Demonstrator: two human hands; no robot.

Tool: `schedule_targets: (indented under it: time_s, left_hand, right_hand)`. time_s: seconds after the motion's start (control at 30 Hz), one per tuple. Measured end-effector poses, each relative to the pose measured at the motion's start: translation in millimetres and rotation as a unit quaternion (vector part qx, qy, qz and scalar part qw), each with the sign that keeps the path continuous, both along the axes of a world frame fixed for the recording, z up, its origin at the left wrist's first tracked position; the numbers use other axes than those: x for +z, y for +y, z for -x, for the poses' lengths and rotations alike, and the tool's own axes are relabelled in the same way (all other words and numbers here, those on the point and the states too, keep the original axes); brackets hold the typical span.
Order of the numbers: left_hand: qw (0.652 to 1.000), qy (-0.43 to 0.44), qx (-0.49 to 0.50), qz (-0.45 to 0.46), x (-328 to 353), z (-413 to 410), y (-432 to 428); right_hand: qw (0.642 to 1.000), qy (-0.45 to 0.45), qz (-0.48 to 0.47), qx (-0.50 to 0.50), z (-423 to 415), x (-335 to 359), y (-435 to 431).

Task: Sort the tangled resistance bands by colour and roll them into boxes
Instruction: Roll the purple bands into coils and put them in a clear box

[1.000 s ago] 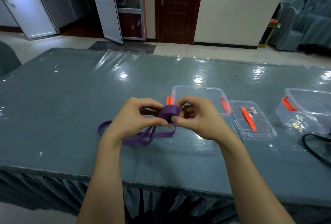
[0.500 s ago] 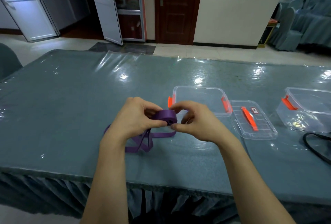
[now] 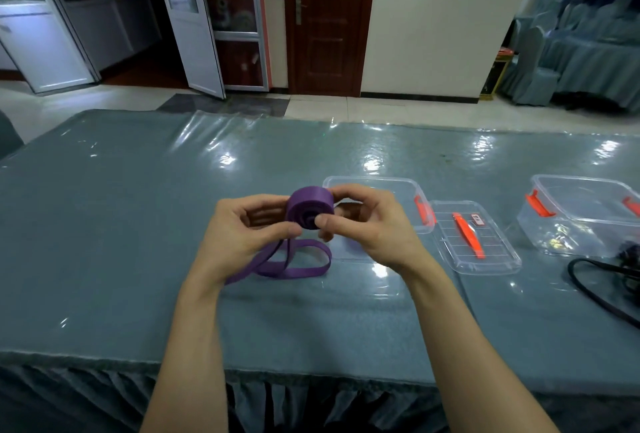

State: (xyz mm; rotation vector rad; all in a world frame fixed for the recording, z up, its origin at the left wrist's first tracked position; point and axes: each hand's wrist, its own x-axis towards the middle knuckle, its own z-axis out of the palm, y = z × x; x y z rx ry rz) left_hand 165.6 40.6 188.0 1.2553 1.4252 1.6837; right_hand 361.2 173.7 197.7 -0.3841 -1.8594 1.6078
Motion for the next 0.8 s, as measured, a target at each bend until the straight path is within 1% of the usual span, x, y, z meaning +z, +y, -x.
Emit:
schedule_targets:
  time_s: [0.07, 0.1, 0.13, 0.17, 0.2, 0.23, 0.27, 0.3, 0.33, 0.43, 0.47, 0.53, 0.57, 0.63, 0.67, 0.7, 0.73, 0.8]
  left_hand:
    - [1.000, -0.007, 0.004, -0.010, 2.8, -2.3, 4.6]
    - [1.000, 0.010, 0.011, -0.004, 4.0, -1.4, 5.9]
    - [0.999, 0.040, 0.023, 0.013, 4.4, 0.1, 6.2]
    - [0.995, 0.081, 0.038, 0.042, 3.9, 1.9, 5.8]
    - [0.986, 0.135, 0.055, 0.079, 3.2, 2.8, 5.0]
    - [0.969, 0.204, 0.069, 0.119, 2.6, 2.3, 4.7]
    - [0.944, 0.281, 0.076, 0.154, 2.7, 0.2, 5.0]
    - [0.917, 0.347, 0.076, 0.179, 3.9, -3.6, 5.4]
    - [0.896, 0.392, 0.075, 0.196, 6.1, -8.0, 5.8]
    - [0.855, 0.466, 0.078, 0.216, 14.5, -17.7, 7.1]
    - [0.847, 0.477, 0.077, 0.221, 16.3, -19.0, 6.9]
    - [0.848, 0.473, 0.067, 0.231, 18.0, -20.5, 5.5]
    - [0.860, 0.453, 0.057, 0.228, 17.9, -21.1, 4.6]
    - [0.911, 0.363, 0.025, 0.193, 14.4, -20.1, 3.4]
    - [0.936, 0.308, 0.007, 0.169, 12.2, -19.5, 2.4]
    - [0.954, 0.262, -0.006, 0.146, 10.0, -18.7, 1.5]
    - [0.964, 0.231, -0.009, 0.129, 7.1, -18.1, 1.4]
    - [0.973, 0.202, 0.005, 0.114, 1.5, -19.3, 2.7]
  right_hand:
    - [0.998, 0.028, 0.054, 0.026, 4.4, -5.8, -2.4]
    - [0.997, 0.018, 0.067, 0.030, 4.7, -9.1, -2.4]
    - [0.998, -0.016, 0.060, 0.028, 3.8, -12.3, -1.2]
    - [0.997, -0.076, 0.020, 0.019, 1.8, -14.5, 1.1]
    - [0.987, -0.154, -0.052, 0.000, -0.6, -15.7, 4.4]
    - [0.963, -0.231, -0.136, -0.024, -2.7, -16.5, 7.3]
    - [0.934, -0.284, -0.211, -0.045, -3.6, -16.3, 8.1]
    - [0.913, -0.304, -0.266, -0.058, -2.4, -14.9, 6.4]
    - [0.902, -0.303, -0.302, -0.062, 0.6, -13.5, 2.9]
    - [0.885, -0.294, -0.357, -0.057, 8.1, -14.1, -8.3]
    - [0.880, -0.300, -0.365, -0.053, 8.9, -15.9, -10.4]
    - [0.875, -0.302, -0.375, -0.055, 6.8, -19.9, -11.0]
    - [0.877, -0.291, -0.378, -0.060, 4.0, -21.4, -9.8]
    - [0.896, -0.252, -0.358, -0.070, -3.7, -22.4, -5.8]
    - [0.911, -0.232, -0.332, -0.075, -8.1, -21.9, -3.7]
    - [0.930, -0.210, -0.291, -0.078, -12.2, -21.2, -1.6]
    - [0.952, -0.183, -0.235, -0.077, -15.8, -20.1, 0.1]
    - [0.987, -0.106, -0.105, -0.057, -20.5, -16.2, 0.8]
